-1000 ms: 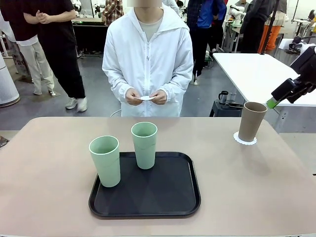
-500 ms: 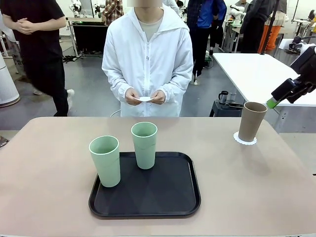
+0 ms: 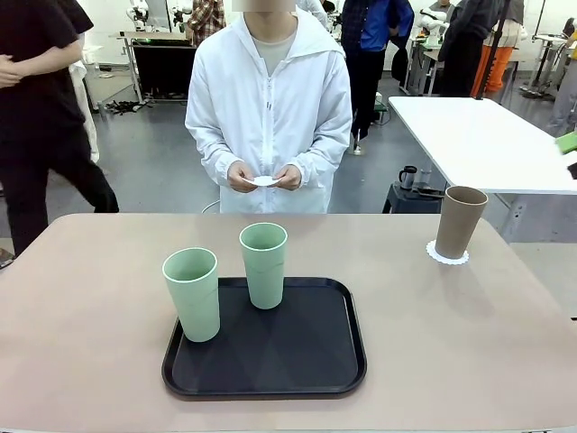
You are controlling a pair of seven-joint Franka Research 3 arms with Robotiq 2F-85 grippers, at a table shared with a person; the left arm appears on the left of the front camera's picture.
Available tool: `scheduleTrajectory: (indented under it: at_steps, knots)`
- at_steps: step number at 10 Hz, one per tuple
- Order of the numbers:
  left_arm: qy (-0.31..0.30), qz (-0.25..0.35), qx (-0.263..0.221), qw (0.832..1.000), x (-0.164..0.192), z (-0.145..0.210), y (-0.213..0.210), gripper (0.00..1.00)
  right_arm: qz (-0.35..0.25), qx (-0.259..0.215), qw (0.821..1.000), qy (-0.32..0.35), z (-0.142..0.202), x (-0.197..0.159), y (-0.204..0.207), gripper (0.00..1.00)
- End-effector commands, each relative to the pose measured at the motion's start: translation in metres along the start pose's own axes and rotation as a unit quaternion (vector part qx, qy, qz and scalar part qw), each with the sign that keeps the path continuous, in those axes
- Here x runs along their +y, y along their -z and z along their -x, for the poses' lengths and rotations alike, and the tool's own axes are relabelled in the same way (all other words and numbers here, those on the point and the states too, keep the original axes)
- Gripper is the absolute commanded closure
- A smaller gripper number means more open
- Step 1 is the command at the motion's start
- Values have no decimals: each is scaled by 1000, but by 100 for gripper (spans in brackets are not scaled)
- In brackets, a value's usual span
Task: Place coasters on the table and set cups on them.
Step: Take one Reusable plastic cup from the Flat Tray and place it on a coaster set by the human.
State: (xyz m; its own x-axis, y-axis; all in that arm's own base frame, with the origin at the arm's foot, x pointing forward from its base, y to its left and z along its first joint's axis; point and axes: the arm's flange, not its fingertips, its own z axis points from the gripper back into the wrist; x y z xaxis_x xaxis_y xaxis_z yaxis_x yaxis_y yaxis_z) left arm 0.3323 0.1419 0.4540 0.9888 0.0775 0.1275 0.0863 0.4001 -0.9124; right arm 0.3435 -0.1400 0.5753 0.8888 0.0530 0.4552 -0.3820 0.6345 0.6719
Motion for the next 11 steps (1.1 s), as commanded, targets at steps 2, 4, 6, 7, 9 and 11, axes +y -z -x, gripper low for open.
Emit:
scheduleTrajectory:
  at_steps: [2,4,6,7,9,11]
  knots:
    - [3,6,-4,1000,-2,0,0,0,-108,32,991,65,12,-67,-25,0]
    - [3,6,-4,1000,-2,0,0,0,-143,32,985,89,29,-125,-31,0]
    - [3,6,-4,1000,-2,0,0,0,-172,22,981,90,30,-159,-31,0]
    - [3,6,-4,1000,-2,0,0,0,-187,19,978,96,32,-169,-29,0]
    - [3,6,-4,1000,-2,0,0,0,-198,8,973,115,34,-189,-30,0]
    - [3,6,-4,1000,-2,0,0,0,-203,-4,972,122,36,-199,-32,0]
